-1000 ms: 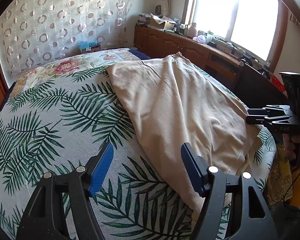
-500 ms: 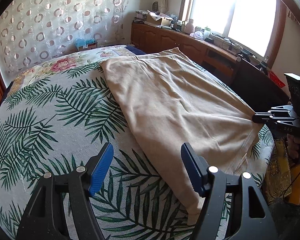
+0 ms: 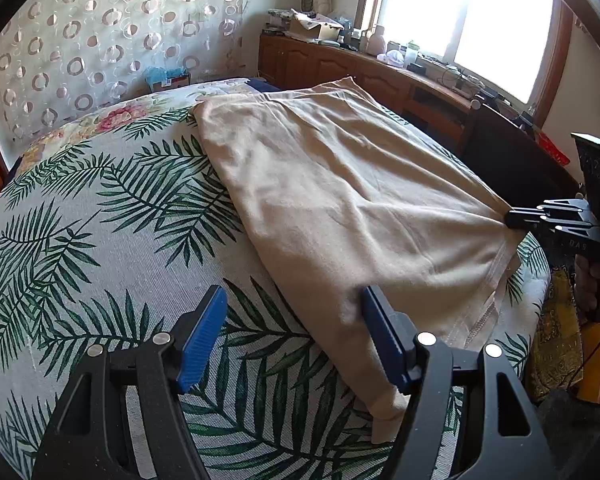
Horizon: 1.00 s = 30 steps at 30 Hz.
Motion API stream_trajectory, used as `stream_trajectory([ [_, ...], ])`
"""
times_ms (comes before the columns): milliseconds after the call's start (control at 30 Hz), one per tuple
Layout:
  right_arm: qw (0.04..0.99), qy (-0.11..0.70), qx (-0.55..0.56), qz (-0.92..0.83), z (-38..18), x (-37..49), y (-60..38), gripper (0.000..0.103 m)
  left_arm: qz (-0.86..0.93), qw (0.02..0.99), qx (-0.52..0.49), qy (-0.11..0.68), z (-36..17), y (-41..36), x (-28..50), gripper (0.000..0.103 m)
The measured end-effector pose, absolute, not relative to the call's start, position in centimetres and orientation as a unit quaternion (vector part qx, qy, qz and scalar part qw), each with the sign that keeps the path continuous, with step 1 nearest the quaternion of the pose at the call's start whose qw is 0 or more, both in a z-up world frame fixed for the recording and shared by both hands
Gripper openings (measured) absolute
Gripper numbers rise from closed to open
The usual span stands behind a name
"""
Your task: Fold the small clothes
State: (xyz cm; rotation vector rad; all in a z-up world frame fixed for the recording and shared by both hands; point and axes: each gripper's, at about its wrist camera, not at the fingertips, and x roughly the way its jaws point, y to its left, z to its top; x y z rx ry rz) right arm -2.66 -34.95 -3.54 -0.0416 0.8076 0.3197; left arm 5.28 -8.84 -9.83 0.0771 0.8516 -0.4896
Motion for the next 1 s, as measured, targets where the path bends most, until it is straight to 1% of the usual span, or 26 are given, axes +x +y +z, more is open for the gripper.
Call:
stream_trajectory([
  [33, 0.909, 0.389, -0.024, 0.15, -3.5, -2.7, -34.8, 0.007, -0.234, 0.881, 0.037, 0.409, -9.8, -8.8, 5.3, 0.071],
  [100, 0.912, 0.385, -0.032, 0.137, -3.4, -2.5, -34.5, 0.031, -0.235, 0.881, 0.036, 0.409, -9.8, -8.8, 5.3, 0.071],
  [133, 0.913, 0.382, -0.028, 0.138, -3.5, -2.4, -34.5, 0.035, -0.235, 0.881, 0.036, 0.409, -9.9, -8.8, 5.3, 0.071],
  [200, 0.913, 0.385, -0.022, 0.136, -3.8, -2.1, -34.3, 0.049, -0.235, 0.88, 0.036, 0.41, -9.9, -8.9, 5.4, 0.071],
  [267, 0.911, 0.391, -0.025, 0.132, -4.4, -1.7, -34.0, 0.053, -0.236, 0.879, 0.036, 0.412, -10.0, -8.9, 5.4, 0.071],
  [367, 0.907, 0.4, -0.034, 0.13, -5.3, -1.4, -33.3, 0.053, -0.238, 0.878, 0.037, 0.414, -10.2, -9.0, 5.3, 0.071],
  [467, 0.91, 0.393, -0.041, 0.127, -5.5, -1.6, -33.0, 0.056, -0.242, 0.873, 0.038, 0.421, -10.6, -9.0, 5.1, 0.071],
  [600, 0.911, 0.389, -0.045, 0.131, -5.6, -2.2, -32.6, 0.056, -0.251, 0.868, 0.043, 0.426, -11.0, -9.2, 4.3, 0.071],
  [667, 0.91, 0.388, -0.054, 0.139, -5.7, -2.6, -32.2, 0.056, -0.253, 0.868, 0.045, 0.425, -11.0, -9.3, 3.9, 0.066],
  [700, 0.909, 0.388, -0.059, 0.14, -5.7, -2.8, -32.0, 0.056, -0.255, 0.867, 0.046, 0.426, -11.0, -9.3, 3.7, 0.06],
  [767, 0.909, 0.388, -0.059, 0.142, -5.7, -3.0, -31.9, 0.054, -0.261, 0.864, 0.045, 0.428, -10.9, -9.3, 3.5, 0.054],
  [833, 0.908, 0.388, -0.056, 0.15, -5.6, -3.0, -32.0, 0.045, -0.272, 0.86, 0.041, 0.43, -10.9, -9.4, 3.1, 0.042],
  [867, 0.908, 0.386, -0.056, 0.15, -5.7, -3.2, -31.9, 0.042, -0.279, 0.857, 0.042, 0.43, -10.9, -9.5, 2.9, 0.038],
  [900, 0.91, 0.382, -0.056, 0.149, -5.7, -3.4, -31.8, 0.041, -0.29, 0.852, 0.04, 0.434, -10.9, -9.7, 2.7, 0.029],
  [933, 0.912, 0.378, -0.057, 0.15, -5.8, -3.6, -31.8, 0.039, -0.301, 0.846, 0.035, 0.439, -10.9, -9.8, 2.6, 0.023],
  [967, 0.912, 0.377, -0.056, 0.153, -5.8, -3.7, -31.7, 0.034, -0.305, 0.844, 0.034, 0.44, -10.9, -9.9, 2.5, 0.023],
  [1000, 0.911, 0.378, -0.05, 0.159, -5.8, -3.8, -31.9, 0.022, -0.305, 0.843, 0.039, 0.44, -10.9, -10.0, 2.4, 0.023],
])
